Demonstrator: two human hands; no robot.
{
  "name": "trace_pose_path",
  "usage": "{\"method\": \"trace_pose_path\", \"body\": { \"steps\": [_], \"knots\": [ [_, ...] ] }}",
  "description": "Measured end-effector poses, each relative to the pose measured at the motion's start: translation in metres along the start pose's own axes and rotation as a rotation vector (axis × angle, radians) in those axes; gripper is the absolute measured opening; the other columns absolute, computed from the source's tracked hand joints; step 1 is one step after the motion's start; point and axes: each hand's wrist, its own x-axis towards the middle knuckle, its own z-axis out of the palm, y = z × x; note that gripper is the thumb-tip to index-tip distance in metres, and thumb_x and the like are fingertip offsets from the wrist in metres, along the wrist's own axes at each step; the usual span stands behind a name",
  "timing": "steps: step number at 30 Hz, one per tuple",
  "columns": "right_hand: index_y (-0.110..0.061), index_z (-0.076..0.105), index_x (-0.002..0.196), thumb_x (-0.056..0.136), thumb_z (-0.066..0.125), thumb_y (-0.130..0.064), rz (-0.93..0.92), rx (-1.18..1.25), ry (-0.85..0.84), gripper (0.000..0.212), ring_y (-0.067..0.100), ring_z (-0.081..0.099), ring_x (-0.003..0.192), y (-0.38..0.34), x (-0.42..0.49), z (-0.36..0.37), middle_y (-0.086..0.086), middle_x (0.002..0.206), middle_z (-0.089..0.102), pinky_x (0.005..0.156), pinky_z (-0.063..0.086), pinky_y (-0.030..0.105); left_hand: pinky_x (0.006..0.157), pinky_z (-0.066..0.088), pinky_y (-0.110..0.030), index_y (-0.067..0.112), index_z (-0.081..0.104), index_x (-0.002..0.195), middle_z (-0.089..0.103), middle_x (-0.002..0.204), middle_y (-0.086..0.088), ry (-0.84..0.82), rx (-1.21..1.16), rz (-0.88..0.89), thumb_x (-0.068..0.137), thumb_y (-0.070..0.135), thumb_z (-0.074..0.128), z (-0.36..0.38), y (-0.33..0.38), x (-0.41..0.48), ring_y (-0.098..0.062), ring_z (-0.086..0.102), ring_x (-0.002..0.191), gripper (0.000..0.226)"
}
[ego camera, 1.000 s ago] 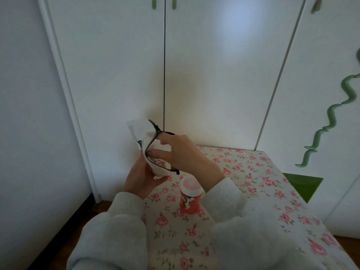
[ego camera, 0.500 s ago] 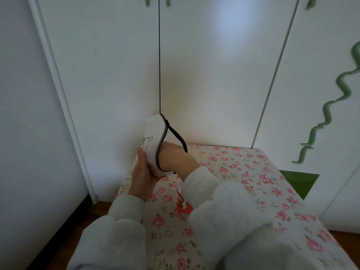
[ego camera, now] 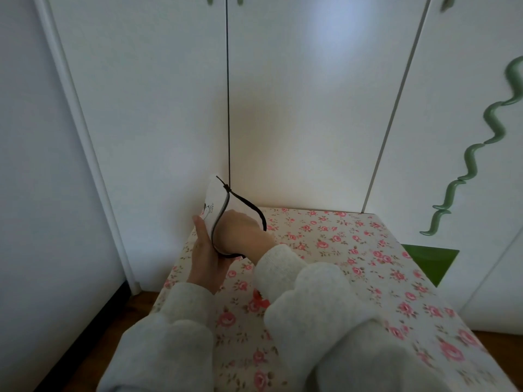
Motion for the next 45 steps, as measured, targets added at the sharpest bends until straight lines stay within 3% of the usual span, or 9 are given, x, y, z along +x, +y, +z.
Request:
{"method": "trace_pose_path", "body": {
  "steps": [5,10,13,17,21,25,30,42,45],
  "knots": [
    [-0.003,0.053,0.115,0.086,0.046,-0.01,-0.023,-0.066,0.062,0.031,0.029,0.059,0.1,0.008,0.001,0.001,0.014,0.111,0.06,0.08,0.048,0.035,0.054,0.058,-0.029,0.012,0.034,0.139,0.052,0.13,-0.019,0.034,0.094,0.021,0.093,0.053,0.021,0.004,0.001,0.002,-0.02,0.06,0.091,0.064],
    [0.005,0.054,0.105,0.088,0.038,0.0,-0.089,-0.099,0.226,0.024,0.033,0.06,0.098,0.019,-0.011,-0.007,0.02,0.104,0.062,0.074,0.046,0.034,0.086,0.043,-0.036,0.009,0.031,0.141,0.043,0.142,-0.019,0.131,0.122,-0.097,0.091,0.057,0.017,0.001,-0.004,0.015,-0.027,0.048,0.121,0.07],
    [0.004,0.057,0.098,0.088,0.039,0.0,-0.095,-0.05,0.239,0.021,0.033,0.06,0.092,0.028,-0.011,-0.005,0.017,0.084,0.061,0.066,0.038,0.031,0.085,0.042,-0.035,0.011,0.032,0.14,0.043,0.142,-0.017,0.113,0.14,-0.101,0.091,0.057,0.019,0.001,-0.006,0.014,-0.026,0.049,0.12,0.069],
    [0.002,0.055,0.1,0.088,0.038,0.0,-0.138,-0.131,0.24,0.02,0.031,0.062,0.088,0.035,-0.009,0.002,0.02,0.099,0.065,0.064,0.039,0.028,0.085,0.047,-0.038,0.008,0.033,0.14,0.042,0.142,-0.017,0.09,0.127,-0.115,0.092,0.055,0.022,0.004,-0.012,0.012,-0.026,0.051,0.113,0.068],
    [0.003,0.058,0.083,0.086,0.048,0.003,-0.235,-0.028,0.38,0.01,0.027,0.053,0.058,0.037,-0.016,-0.004,0.019,0.078,0.063,0.045,0.033,0.029,0.061,0.054,-0.03,0.013,0.038,0.138,0.055,0.128,-0.011,0.176,0.142,-0.122,0.089,0.059,0.025,-0.006,-0.014,0.02,-0.02,0.056,0.098,0.069],
    [0.0,0.049,0.084,0.094,0.042,-0.02,-0.118,0.35,0.453,0.024,0.025,0.057,0.059,0.058,-0.038,-0.007,0.011,0.067,0.055,0.048,0.04,0.03,0.096,0.047,-0.044,0.012,0.036,0.139,0.055,0.13,-0.011,0.174,0.072,-0.1,0.094,0.05,0.027,-0.015,-0.01,0.018,-0.029,0.055,0.114,0.06],
    [-0.002,0.049,0.091,0.096,0.037,-0.027,-0.091,0.15,0.405,0.028,0.028,0.056,0.057,0.073,-0.058,0.017,0.014,0.069,0.061,0.048,0.043,0.032,0.107,0.038,-0.047,0.014,0.03,0.143,0.041,0.146,-0.009,0.223,-0.012,-0.103,0.092,0.052,0.029,-0.02,-0.015,0.021,-0.029,0.045,0.128,0.063],
    [-0.007,0.044,0.09,0.098,0.03,-0.028,-0.15,-0.256,0.332,0.027,0.02,0.044,0.051,0.07,-0.057,0.018,-0.003,0.053,0.031,0.042,0.029,0.025,0.106,0.04,-0.042,0.013,0.033,0.141,0.042,0.145,-0.009,0.181,-0.093,-0.2,0.089,0.06,0.027,-0.023,-0.024,0.028,-0.029,0.045,0.128,0.07],
    [-0.012,0.036,0.084,0.098,0.028,-0.03,-0.149,-0.264,0.338,0.024,0.015,0.036,0.044,0.072,-0.057,0.017,-0.004,0.052,0.031,0.041,0.027,0.025,0.09,0.049,-0.039,0.014,0.034,0.141,0.044,0.144,-0.009,0.236,-0.134,-0.226,0.09,0.058,0.029,-0.02,-0.023,0.027,-0.03,0.047,0.126,0.067]
  ]
}}
